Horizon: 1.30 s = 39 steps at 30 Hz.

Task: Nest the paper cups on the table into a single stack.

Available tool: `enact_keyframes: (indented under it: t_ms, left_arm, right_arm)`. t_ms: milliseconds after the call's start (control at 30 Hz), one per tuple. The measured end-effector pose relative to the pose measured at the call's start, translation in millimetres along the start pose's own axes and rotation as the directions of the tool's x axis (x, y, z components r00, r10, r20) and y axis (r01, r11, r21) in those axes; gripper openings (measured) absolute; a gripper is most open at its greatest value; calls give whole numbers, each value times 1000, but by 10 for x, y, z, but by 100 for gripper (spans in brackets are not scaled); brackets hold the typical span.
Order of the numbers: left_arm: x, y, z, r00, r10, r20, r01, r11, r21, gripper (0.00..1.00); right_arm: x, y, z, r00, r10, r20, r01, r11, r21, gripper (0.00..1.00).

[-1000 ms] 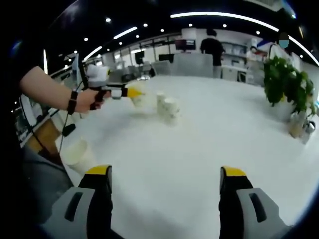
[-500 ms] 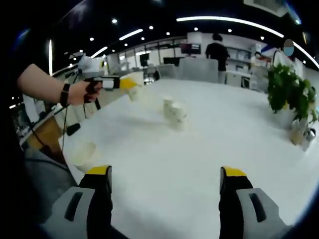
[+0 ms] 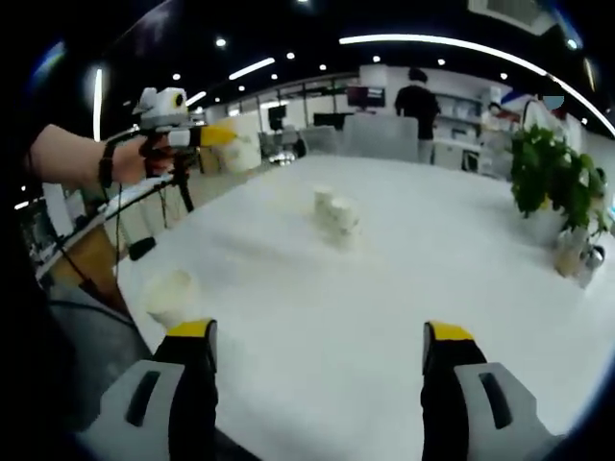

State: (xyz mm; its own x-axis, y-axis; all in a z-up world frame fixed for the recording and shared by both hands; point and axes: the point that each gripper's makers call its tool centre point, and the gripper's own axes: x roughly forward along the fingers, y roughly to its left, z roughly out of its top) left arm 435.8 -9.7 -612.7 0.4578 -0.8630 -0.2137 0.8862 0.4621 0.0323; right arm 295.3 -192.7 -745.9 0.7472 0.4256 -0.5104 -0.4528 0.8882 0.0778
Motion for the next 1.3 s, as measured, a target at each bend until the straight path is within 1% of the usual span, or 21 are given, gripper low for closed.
enact_keyframes:
  t_ms: [67,133,167,200,233,400,433,500,567,633,733,767,800,900,1000,1133,1267,1300]
  left_arm:
    - [-31,-43,51,1000,-3,11,3,1000,6,39]
    - [-56,-134,81,999,-42,15,42,999,-14,39]
    - [-67,-156,96,999,-46,18,47,999,-12,39]
    - [-84,-218,115,998,-66,17,66,998,-8,39]
    - [-90,-241,120,997,-74,16,74,997,-7,39]
    - [-146,-485,171,990,-140,13,140,990,18,38]
    - [-156,-531,164,987,-162,16,162,987,7,38]
    - [-168,-625,168,980,-197,19,197,979,-40,37]
    - [-177,-654,154,979,-205,13,205,978,-38,37]
    - [-197,-742,157,975,-221,12,221,975,-37,37]
    - [-215,-851,149,969,-245,8,245,968,-59,38]
    - [-224,-904,168,965,-260,23,261,962,-77,38]
    - [-232,-944,180,962,-270,35,272,959,-77,37]
    - [-238,-1029,165,960,-279,36,280,959,-43,36]
    - [-262,-1160,152,946,-323,34,325,941,-93,36]
    - [-285,-1278,69,941,-337,19,338,939,-72,36]
    - [-314,-1383,-6,936,-352,16,352,933,-72,36]
    - [-321,-1409,-43,936,-352,5,351,933,-73,36]
  right_arm:
    - [2,7,-4,1000,-1,2,1,1000,4,86]
    - [0,18,-21,1000,-2,-2,2,1000,3,86]
    - [-3,20,-18,1000,-4,-3,4,1000,2,86]
    - [-10,24,-12,1000,-5,-2,5,1000,0,86]
    - [-12,25,-9,1000,-5,0,5,1000,-1,86]
    - [-15,33,-24,1000,-1,-2,1,1000,-9,85]
    - [-16,31,-28,1000,-3,-4,3,1000,-12,85]
    - [-15,27,-36,1000,-5,-7,5,1000,-13,85]
    - [-15,29,-28,1000,-4,-2,4,1000,-9,85]
    - [-17,34,-36,1000,-7,-6,7,1000,-17,85]
    - [-17,41,-48,1000,-6,-7,6,1000,-11,85]
    - [-16,45,-56,1000,-7,-10,7,1000,-15,85]
    - [-17,53,-56,1000,-5,-9,5,1000,-14,84]
    - [-21,58,-58,1000,-6,-5,6,1000,-7,84]
    - [-23,66,-70,1000,-8,-8,8,1000,-9,84]
    - [-15,73,-100,1000,-9,-12,9,1000,-3,84]
    - [-25,84,-107,1000,-10,-14,10,1000,-1,84]
    - [-27,90,-107,1000,-8,-14,8,1000,1,84]
